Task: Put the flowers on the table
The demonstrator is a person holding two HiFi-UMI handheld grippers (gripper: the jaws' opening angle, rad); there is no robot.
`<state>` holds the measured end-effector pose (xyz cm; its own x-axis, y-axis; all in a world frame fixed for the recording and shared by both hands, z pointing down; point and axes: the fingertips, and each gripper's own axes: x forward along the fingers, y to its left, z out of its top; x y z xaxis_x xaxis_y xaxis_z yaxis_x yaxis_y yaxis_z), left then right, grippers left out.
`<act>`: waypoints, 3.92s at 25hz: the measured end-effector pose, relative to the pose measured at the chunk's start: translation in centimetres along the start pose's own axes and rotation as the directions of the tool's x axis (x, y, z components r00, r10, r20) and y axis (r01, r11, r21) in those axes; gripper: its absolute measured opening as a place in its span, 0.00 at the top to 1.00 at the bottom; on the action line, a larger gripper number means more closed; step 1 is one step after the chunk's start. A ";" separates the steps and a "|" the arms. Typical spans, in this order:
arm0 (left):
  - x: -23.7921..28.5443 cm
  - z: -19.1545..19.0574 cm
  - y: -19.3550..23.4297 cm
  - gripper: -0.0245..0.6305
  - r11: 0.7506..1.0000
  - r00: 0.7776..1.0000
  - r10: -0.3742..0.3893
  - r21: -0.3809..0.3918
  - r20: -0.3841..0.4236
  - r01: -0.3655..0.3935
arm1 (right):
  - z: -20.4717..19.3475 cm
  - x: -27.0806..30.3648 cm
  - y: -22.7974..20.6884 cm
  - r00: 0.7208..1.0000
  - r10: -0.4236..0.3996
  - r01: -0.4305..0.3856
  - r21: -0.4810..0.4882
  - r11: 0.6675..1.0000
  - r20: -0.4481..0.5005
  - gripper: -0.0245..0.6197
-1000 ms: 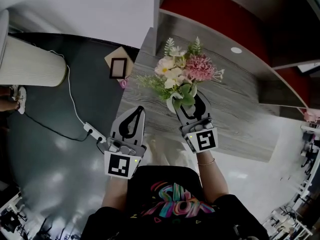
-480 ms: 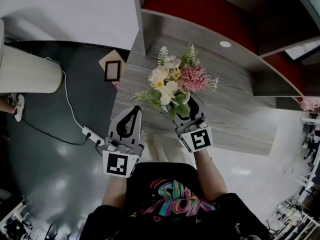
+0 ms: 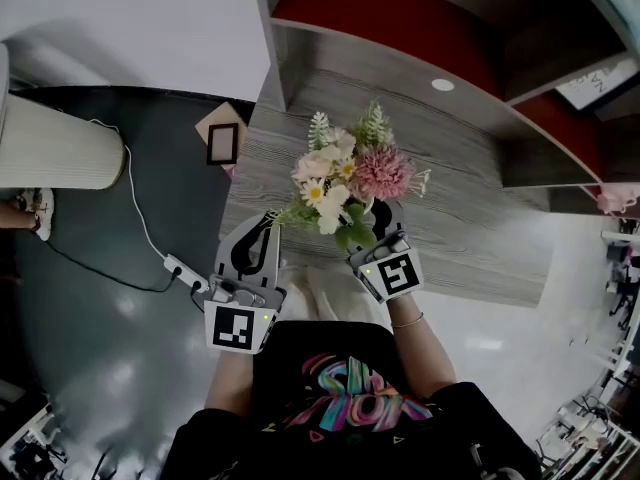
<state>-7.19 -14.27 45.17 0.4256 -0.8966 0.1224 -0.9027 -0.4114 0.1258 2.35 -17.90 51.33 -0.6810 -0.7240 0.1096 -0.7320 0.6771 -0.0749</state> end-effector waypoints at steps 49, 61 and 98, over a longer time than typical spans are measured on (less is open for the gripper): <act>-3.0 12.9 -2.1 0.92 0.985 0.980 -0.040 0.172 0.196 0.006 | 18.3 -8.6 0.0 0.988 0.011 -0.006 -0.027 1.000 0.157 0.88; -0.5 15.8 -2.5 0.92 0.992 0.968 -0.089 0.112 0.233 0.065 | 19.5 -6.4 -1.6 0.993 0.010 -0.008 -0.011 1.000 0.118 0.94; -0.6 14.9 -2.1 0.92 0.985 0.970 -0.129 0.141 0.206 0.101 | 18.4 -5.5 -0.6 0.996 -0.008 0.010 -0.026 1.000 0.083 0.94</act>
<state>-6.46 -15.34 30.14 0.5168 -0.8502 -0.1005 -0.8547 -0.5192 -0.0030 6.13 -16.71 32.55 -0.6742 -0.7380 0.0273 -0.7383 0.6727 -0.0479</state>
